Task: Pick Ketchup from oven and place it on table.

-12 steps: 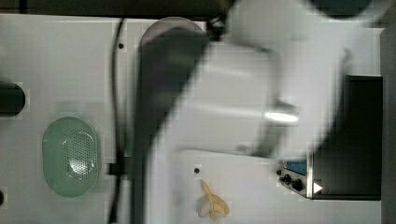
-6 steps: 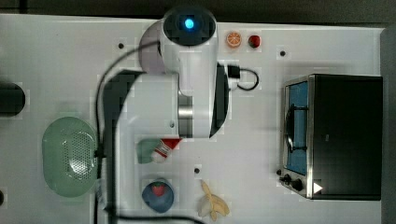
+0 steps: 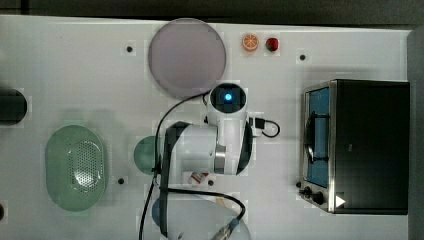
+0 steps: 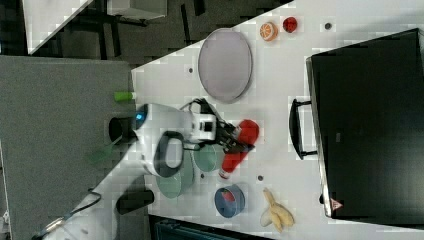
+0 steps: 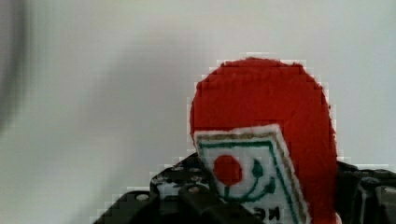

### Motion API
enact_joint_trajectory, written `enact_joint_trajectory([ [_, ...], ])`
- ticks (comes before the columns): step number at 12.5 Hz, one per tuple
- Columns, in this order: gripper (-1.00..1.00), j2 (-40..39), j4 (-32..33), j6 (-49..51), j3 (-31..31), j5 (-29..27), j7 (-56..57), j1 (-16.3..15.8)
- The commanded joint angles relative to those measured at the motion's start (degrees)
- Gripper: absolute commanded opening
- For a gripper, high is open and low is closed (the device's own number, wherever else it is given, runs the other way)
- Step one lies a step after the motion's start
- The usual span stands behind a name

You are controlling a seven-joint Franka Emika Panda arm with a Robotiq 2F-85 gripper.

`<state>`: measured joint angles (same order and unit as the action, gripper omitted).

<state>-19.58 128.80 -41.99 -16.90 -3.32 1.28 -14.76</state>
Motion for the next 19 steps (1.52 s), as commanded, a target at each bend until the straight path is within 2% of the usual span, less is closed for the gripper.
enact_joint_trajectory([
  [1,0.35,0.0,-2.2,-3.8,0.9,-0.4,-2.0,0.3],
  [4,0.98,-2.3,-2.3,-5.8,0.9,-0.7,-2.0,0.3],
  [7,1.0,1.1,-3.4,-4.3,0.4,-0.7,-2.1,0.3],
  [10,1.0,9.7,-8.6,4.4,-0.3,-0.7,-2.1,0.4],
  [14,1.0,19.1,-22.8,17.9,-0.6,0.9,-2.1,0.4],
  [16,1.0,20.4,-30.6,23.5,-0.5,3.5,-2.1,0.4],
  [19,1.0,20.5,-38.3,38.5,-1.0,5.7,-2.1,0.4],
])
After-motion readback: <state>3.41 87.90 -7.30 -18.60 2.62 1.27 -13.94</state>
